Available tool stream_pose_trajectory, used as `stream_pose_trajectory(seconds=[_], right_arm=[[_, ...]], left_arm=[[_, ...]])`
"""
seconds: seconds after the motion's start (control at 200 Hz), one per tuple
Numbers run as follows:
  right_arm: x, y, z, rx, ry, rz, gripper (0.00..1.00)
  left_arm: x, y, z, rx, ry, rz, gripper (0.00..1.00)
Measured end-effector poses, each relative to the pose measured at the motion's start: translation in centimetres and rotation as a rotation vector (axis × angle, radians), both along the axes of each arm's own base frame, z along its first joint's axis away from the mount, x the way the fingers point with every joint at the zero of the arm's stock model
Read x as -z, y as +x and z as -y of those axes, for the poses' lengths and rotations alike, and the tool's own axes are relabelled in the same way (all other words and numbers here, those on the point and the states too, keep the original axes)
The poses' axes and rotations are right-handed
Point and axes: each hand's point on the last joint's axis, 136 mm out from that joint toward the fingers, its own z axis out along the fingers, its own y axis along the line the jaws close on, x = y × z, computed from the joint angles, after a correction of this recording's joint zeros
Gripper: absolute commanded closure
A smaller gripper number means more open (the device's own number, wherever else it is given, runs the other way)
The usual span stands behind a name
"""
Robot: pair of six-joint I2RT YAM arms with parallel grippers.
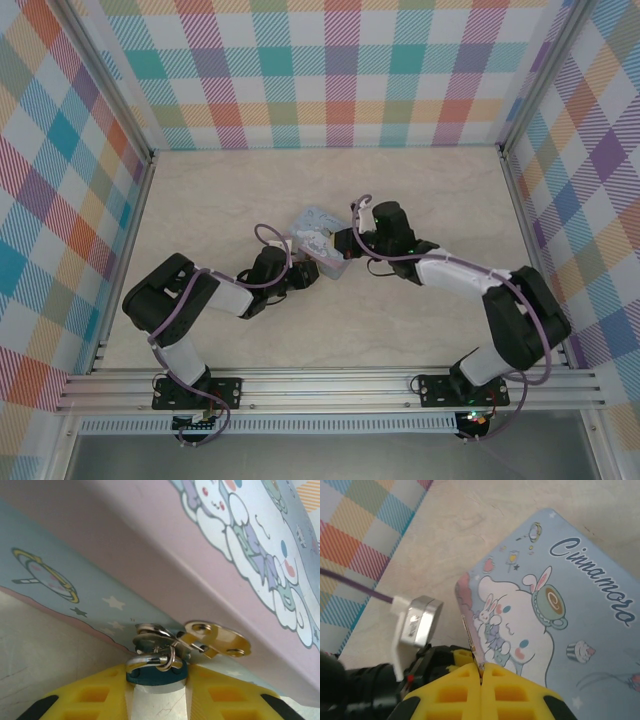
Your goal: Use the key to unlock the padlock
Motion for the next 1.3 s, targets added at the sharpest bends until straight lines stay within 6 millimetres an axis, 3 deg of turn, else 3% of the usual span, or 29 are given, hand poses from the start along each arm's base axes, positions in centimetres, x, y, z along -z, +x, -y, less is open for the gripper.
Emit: stream_pose_trajectory(seconds=[0.09,0.225,0.34,0.465,0.845,1.3], right_arm=[[0.2,-1.6,1.1,-0.015,-0.015,0.032,1.0],[3.0,-4.7,2.4,-0.049,-0.097,0.042,1.0],[5.5,-7.0,2.7,-0.096,-0.181,0.049,1.0],[6.7,-8.1,2.4,-0.134,-0.242,0.078,1.0],[10.1,-8.5,2.4,-0.161,-0.372,0.086,1.0],[10.0,-7.0,2.4,-0.115,-0.393,0.132,1.0]], left_arm=[[-0.1,-0.2,0.2,-0.001,-0.015,-0.02,0.7],[-0.4,-1.0,0.8,0.013,-0.037,-0.058,0.7],[-0.8,-1.4,1.1,0.018,-0.057,-0.09,0.7],[-1.7,-1.5,1.4,0.017,-0.092,-0.112,0.71],[-4.4,-1.0,3.3,0.039,-0.193,-0.158,0.73],[-4.3,-1.2,3.5,0.029,-0.204,-0.191,0.73]])
